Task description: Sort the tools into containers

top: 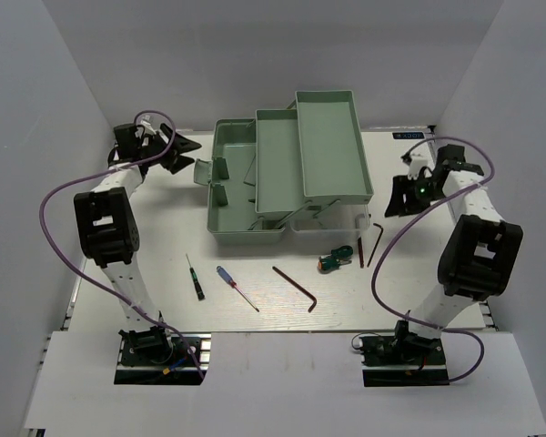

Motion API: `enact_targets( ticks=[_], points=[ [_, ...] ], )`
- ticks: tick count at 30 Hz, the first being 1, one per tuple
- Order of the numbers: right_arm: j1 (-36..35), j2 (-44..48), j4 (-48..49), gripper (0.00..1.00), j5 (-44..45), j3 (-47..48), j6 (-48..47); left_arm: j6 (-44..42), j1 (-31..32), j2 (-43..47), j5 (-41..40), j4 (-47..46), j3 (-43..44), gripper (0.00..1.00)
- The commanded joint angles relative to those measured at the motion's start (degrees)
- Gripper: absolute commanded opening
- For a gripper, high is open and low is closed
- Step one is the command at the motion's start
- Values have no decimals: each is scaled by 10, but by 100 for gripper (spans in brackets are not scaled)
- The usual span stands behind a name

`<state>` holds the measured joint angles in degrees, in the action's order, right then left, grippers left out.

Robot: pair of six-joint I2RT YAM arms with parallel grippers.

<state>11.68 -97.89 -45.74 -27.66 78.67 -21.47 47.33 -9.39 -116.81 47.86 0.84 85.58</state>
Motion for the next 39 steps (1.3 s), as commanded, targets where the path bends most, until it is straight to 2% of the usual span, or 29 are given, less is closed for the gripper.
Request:
enact_targets(
  ticks=[1, 2, 5, 13, 18, 21, 25, 26, 32, 35, 39],
  points=[
    [-15, 34, -10, 58, 33, -57, 12, -19, -3, 43, 2, 5, 27, 77],
    [-24, 37, -8, 58, 38, -72, 16, -68, -3, 50, -6, 65, 58, 78],
    [-37, 29, 17, 58, 63, -96, 67, -129, 10, 76, -31, 119, 77, 80],
    [-66, -31, 68, 58, 109, -105, 163, -140, 22, 165, -24, 83, -88, 80],
    [-90, -59, 75, 56, 196, -102, 195, -161, 39, 232, -50, 100, -140, 82],
    [-97, -70, 86, 56, 206, -110, 210, -204, 53, 272, -77, 138, -147, 82],
    [-107, -83, 101, 45, 261, -118, 237, -229, 69, 324, -112, 178, -147, 82],
    [-111, -89, 97, 37, 274, -116, 250, -237, 82, 336, -120, 190, -147, 82],
    [-105, -90, 90, 16, 332, -139, 303, -247, 118, 416, -165, 206, -173, 82],
    [-98, -86, 89, 1, 338, -144, 311, -247, 139, 442, -177, 212, -197, 82],
    [-73, -63, 91, 0, 332, -121, 303, -254, 175, 468, -189, 218, -218, 82]
  ],
)
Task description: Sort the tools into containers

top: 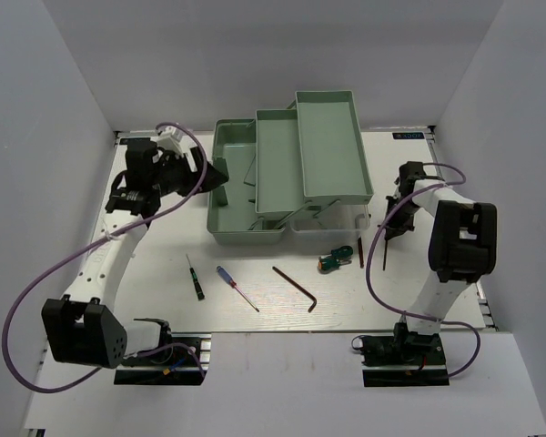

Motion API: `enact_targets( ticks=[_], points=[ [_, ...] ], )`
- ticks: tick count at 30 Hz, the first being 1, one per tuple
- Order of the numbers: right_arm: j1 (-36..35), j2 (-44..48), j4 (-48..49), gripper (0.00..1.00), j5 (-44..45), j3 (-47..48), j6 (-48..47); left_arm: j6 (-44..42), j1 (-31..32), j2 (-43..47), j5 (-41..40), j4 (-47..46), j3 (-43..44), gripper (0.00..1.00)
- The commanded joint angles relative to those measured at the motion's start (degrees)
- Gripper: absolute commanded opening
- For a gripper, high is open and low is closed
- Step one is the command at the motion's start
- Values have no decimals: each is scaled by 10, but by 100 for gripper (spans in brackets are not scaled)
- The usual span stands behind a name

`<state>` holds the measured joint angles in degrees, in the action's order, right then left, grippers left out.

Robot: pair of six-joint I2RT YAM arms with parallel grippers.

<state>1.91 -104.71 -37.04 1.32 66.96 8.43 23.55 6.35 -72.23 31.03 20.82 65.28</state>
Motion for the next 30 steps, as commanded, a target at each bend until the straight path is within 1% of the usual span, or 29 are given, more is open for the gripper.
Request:
enact_targets(
  ticks=[1, 4, 5, 8, 9, 10, 11, 12, 14, 15, 16, 19, 21, 22, 23, 25, 28, 30],
  points=[
    [35, 11, 9, 0, 40, 1, -4, -17, 34, 28, -27, 37, -15, 82],
    [58, 48, 26, 0, 8, 24, -24, -37, 70, 33, -52, 63, -28, 82],
    [63, 55, 28, 0, -30, 37, -39, -37, 78, 39, -67, 69, -37, 82],
    [73, 114, 51, 0, -65, 46, -65, -47, 113, 45, -96, 87, -50, 82],
    [76, 125, 57, 0, -92, 48, -68, -47, 120, 45, -96, 87, -61, 82],
    [82, 138, 62, 0, -101, 51, -73, -42, 136, 45, -103, 87, -66, 82],
    [83, 153, 66, 0, -108, 57, -73, -42, 144, 51, -108, 87, -77, 82],
    [87, 158, 69, 0, -133, 60, -74, -37, 150, 51, -113, 87, -77, 82],
    [90, 170, 64, 0, -145, 77, -69, -37, 168, 57, -121, 87, -84, 82],
    [90, 175, 64, 0, -174, 81, -59, -37, 174, 57, -127, 87, -84, 82],
    [92, 185, 69, 0, -185, 84, -55, -37, 181, 57, -127, 87, -84, 82],
    [89, 209, 106, 0, -237, 126, -36, -51, 204, 57, -138, 98, -89, 82],
    [87, 209, 118, 0, -268, 155, -22, -51, 214, 62, -138, 98, -96, 82],
    [87, 206, 122, 0, -299, 185, -10, -51, 222, 68, -138, 98, -102, 82],
    [86, 204, 129, 0, -305, 214, -1, -51, 222, 68, -138, 92, -108, 82],
    [83, 195, 143, 0, -314, 243, 6, -51, 234, 68, -138, 92, -113, 82],
    [73, 184, 146, 0, -319, 324, 2, -45, 245, 68, -143, 79, -119, 82],
    [67, 170, 141, 0, -319, 345, 1, -39, 250, 68, -149, 71, -126, 82]
  ],
)
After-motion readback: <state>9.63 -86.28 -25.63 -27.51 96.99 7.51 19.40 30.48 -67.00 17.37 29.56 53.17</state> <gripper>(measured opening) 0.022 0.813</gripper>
